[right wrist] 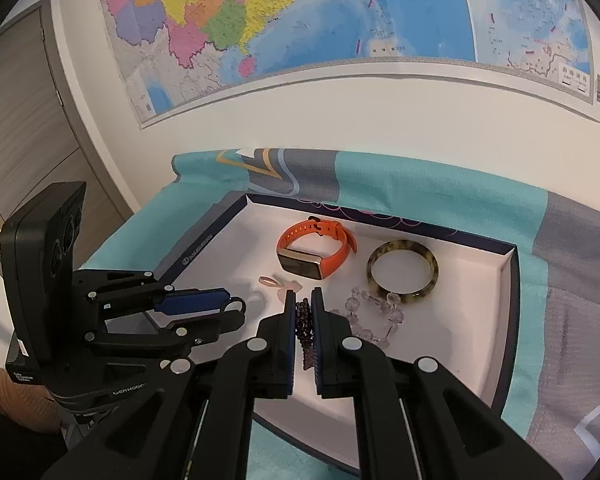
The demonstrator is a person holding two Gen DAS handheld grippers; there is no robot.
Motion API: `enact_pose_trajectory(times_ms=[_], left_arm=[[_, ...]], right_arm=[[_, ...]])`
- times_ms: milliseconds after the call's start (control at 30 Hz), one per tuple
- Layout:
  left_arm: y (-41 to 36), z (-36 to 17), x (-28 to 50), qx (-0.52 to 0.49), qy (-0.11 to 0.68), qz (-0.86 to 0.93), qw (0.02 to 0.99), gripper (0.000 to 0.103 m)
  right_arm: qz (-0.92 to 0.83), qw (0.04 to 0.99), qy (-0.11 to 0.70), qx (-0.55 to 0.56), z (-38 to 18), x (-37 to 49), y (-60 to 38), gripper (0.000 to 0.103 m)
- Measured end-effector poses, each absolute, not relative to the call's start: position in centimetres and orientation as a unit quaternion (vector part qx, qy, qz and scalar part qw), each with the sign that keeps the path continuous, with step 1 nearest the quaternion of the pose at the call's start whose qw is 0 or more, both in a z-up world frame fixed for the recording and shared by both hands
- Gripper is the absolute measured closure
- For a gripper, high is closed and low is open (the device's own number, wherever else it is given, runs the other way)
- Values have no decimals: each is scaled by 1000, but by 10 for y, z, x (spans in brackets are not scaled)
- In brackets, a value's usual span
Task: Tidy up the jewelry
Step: 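Carry the black ring and beaded bracelet with both tools over the box, then lower both items into the box and open both tools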
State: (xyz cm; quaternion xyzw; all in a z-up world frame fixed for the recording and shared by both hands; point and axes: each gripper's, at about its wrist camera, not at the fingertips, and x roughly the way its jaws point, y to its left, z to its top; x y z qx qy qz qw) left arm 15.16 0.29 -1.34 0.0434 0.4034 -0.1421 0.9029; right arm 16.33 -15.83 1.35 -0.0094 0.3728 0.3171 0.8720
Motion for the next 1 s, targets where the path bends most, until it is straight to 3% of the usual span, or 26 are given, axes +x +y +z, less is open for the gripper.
enact_pose_trajectory(times_ms=[867, 1000], left_arm=[[-8, -34, 180, 47, 433, -138, 890, 79], [-9, -35, 180, 48, 432, -140, 890, 77]], right_arm=[[265, 874, 406, 23, -15, 203, -180, 97], [255, 878, 405, 25, -15, 204, -183, 91]])
